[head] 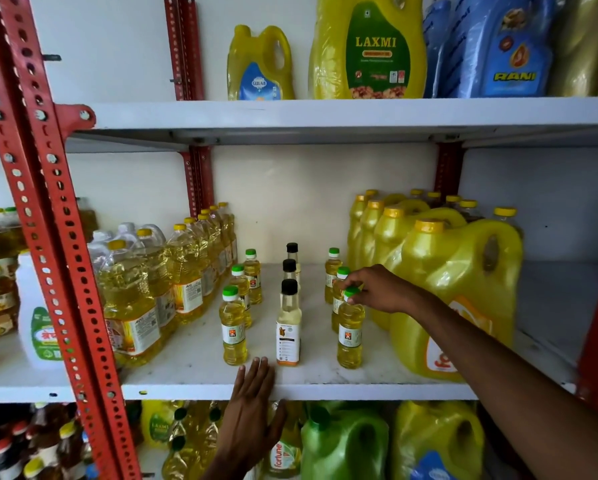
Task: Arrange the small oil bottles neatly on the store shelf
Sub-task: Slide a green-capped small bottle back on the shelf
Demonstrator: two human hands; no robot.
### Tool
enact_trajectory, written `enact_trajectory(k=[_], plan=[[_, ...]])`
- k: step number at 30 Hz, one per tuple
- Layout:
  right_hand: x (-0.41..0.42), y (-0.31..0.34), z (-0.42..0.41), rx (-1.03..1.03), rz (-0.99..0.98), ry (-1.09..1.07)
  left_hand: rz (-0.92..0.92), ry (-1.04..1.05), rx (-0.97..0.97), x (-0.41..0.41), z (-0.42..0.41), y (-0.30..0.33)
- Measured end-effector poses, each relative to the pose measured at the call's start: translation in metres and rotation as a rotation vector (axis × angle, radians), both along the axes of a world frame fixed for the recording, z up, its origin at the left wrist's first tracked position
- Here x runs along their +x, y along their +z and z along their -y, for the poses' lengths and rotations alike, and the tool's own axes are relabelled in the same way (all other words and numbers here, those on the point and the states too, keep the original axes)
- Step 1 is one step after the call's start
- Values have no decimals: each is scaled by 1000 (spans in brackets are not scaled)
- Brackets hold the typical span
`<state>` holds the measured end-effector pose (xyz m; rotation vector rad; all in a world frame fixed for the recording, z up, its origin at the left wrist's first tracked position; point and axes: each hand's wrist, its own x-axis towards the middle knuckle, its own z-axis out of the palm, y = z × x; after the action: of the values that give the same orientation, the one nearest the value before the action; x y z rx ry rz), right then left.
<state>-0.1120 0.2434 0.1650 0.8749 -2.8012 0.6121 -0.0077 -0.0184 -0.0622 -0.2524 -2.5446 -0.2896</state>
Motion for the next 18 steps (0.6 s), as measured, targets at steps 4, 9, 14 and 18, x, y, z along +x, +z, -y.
enact_trajectory(k=[4,9,14,18], plan=[[1,-2,0,-25,-8,-28,12,-2,-4,-1,2,-3],[2,-2,4,-37,-8,-74,-2,-12,11,0,0,0],[3,-5,5,-32,-12,-87,-16,-9,-1,-1,0,-2],[6,-5,4,-5,-12,-72,-7,-12,-7,0,0,-1]])
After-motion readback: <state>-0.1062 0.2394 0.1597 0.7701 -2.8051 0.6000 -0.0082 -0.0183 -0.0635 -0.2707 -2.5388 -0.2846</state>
